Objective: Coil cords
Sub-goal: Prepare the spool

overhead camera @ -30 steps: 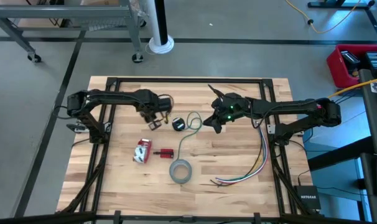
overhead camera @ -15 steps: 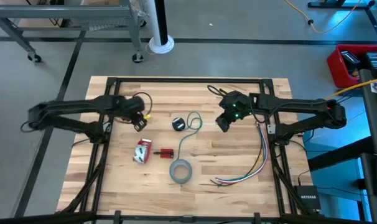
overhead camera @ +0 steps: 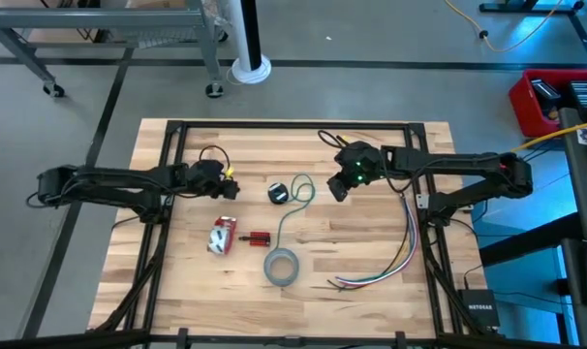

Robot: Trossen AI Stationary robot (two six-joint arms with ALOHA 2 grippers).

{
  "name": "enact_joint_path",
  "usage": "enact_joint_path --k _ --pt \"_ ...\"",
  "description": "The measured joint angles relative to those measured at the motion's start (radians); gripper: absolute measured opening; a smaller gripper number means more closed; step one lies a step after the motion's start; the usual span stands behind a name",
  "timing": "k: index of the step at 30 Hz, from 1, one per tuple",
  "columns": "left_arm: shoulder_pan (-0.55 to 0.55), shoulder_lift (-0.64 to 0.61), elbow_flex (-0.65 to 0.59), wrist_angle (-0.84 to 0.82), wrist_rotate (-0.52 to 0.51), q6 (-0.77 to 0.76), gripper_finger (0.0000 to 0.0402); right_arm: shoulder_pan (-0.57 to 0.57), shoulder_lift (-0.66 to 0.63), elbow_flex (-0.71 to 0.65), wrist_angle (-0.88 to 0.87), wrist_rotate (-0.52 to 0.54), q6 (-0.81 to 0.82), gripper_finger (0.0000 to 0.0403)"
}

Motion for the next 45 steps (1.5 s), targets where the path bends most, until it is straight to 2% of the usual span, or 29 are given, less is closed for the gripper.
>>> enact_joint_path --k 7,13,20,28,45 --pt "0.000 0.143 -0.001 0.236 0.054 -0.087 0.0104 0.000 0.013 -0.001 0.032 0.000 0.001 0.0060" --pt "0.000 0.269 -0.001 0.292 0.064 -0.192 0.0104 0.000 0.013 -0.001 0.032 0.000 0.001 0.0060" --pt "0.002 0.395 0.015 0.520 0.084 -0.201 0.0104 0.000 0.013 -0.001 0.041 0.000 0.001 0.0060" --pt "0.013 0.508 0.084 0.520 0.087 -0.194 0.0104 0.000 0.013 -0.001 0.043 -0.010 0.001 0.0060" --pt "0.010 0.635 0.204 0.523 0.192 -0.143 0.0104 0.000 0.013 -0.001 0.044 -0.010 0.001 0.0060"
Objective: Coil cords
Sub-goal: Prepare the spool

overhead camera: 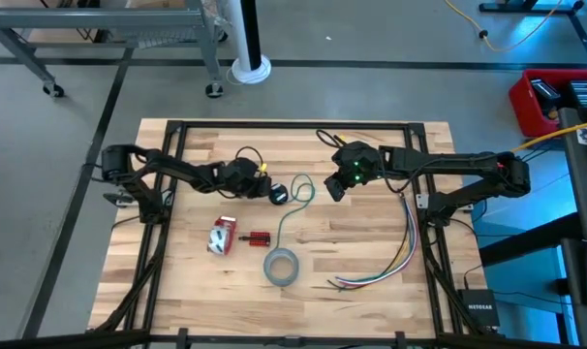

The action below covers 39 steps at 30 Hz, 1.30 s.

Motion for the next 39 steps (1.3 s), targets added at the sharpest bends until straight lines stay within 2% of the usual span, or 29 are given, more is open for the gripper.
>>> enact_joint_path --k 4,9,16,22,25,30,39 --pt "-0.006 0.018 0.010 0.022 0.004 0.062 0.0081 0.000 0.000 0.000 0.000 0.000 0.000 0.0060" --pt "0.000 0.011 0.014 0.039 0.017 0.103 0.0012 0.000 0.000 0.000 -0.001 0.000 0.000 0.0060" --pt "0.019 -0.025 0.013 0.025 0.043 0.216 0.0003 0.000 0.000 0.000 -0.001 0.000 0.000 0.0060" --pt "0.065 -0.157 0.008 -0.004 0.034 0.399 0.0000 0.000 0.000 0.000 0.000 0.000 0.001 0.0060" --pt "0.083 -0.231 0.009 -0.002 0.053 0.540 0.0000 0.000 0.000 0.000 0.013 0.000 0.001 0.0060" --pt "0.087 -0.329 0.042 -0.047 0.134 0.777 0.0000 0.000 0.000 0.000 0.156 0.000 0.001 0.0060" --pt "0.032 -0.373 0.129 -0.195 0.174 0.983 0.0000 0.000 0.000 0.000 0.424 -0.011 0.078 0.0060"
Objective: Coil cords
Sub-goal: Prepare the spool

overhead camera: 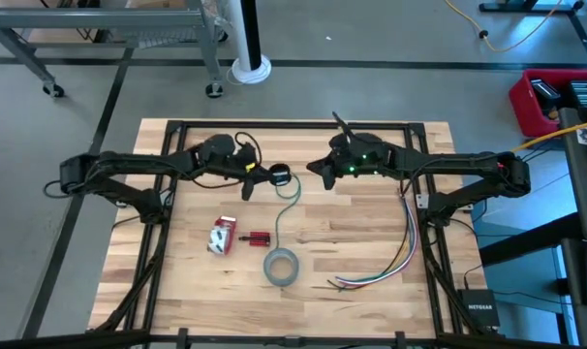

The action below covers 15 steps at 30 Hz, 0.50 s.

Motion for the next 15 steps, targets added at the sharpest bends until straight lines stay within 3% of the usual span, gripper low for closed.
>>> enact_joint_path --k 11,15 --pt "-0.094 0.001 0.030 0.051 0.077 0.210 0.0000 0.000 0.027 0.001 0.024 -0.161 0.112 0.0063" --pt "-0.100 0.001 0.030 0.050 0.079 0.250 0.0000 0.001 0.086 0.001 0.030 -0.221 0.134 0.0097"
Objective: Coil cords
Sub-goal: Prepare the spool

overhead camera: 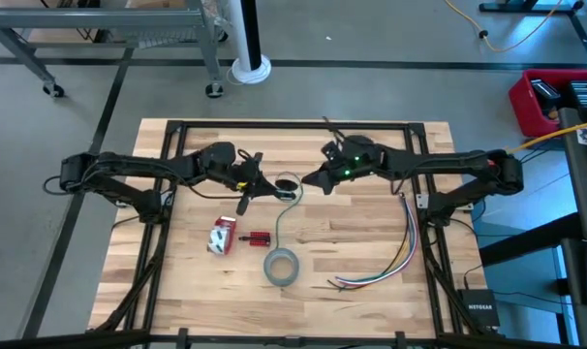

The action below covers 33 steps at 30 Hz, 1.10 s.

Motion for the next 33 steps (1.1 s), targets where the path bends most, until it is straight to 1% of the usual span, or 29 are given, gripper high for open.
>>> enact_joint_path --k 4,7,11,16,20,29,33 --pt "0.000 0.000 0.000 -0.005 -0.001 0.000 0.0000 0.000 0.051 0.000 0.009 -0.005 0.024 0.0152" --pt "0.003 0.000 0.000 -0.014 -0.001 0.000 0.0000 -0.001 0.060 0.000 0.013 -0.006 0.024 0.0189" --pt "0.003 0.000 0.000 -0.066 -0.003 -0.006 0.0000 -0.001 0.060 0.000 0.051 -0.049 0.022 0.0217" --pt "0.003 0.002 0.000 -0.059 -0.003 -0.016 0.0000 0.000 0.060 0.000 0.128 -0.057 -0.003 0.0222" --pt "0.003 0.002 0.000 -0.038 -0.003 -0.025 0.0000 0.000 0.060 0.000 0.137 -0.056 -0.007 0.0222" --pt "0.001 0.003 0.000 0.034 0.019 -0.059 0.0000 0.000 0.060 0.000 0.169 -0.056 -0.086 0.0222" --pt "0.001 0.002 0.000 0.038 0.027 -0.070 0.0000 0.000 0.060 0.000 0.178 -0.056 -0.114 0.0219"
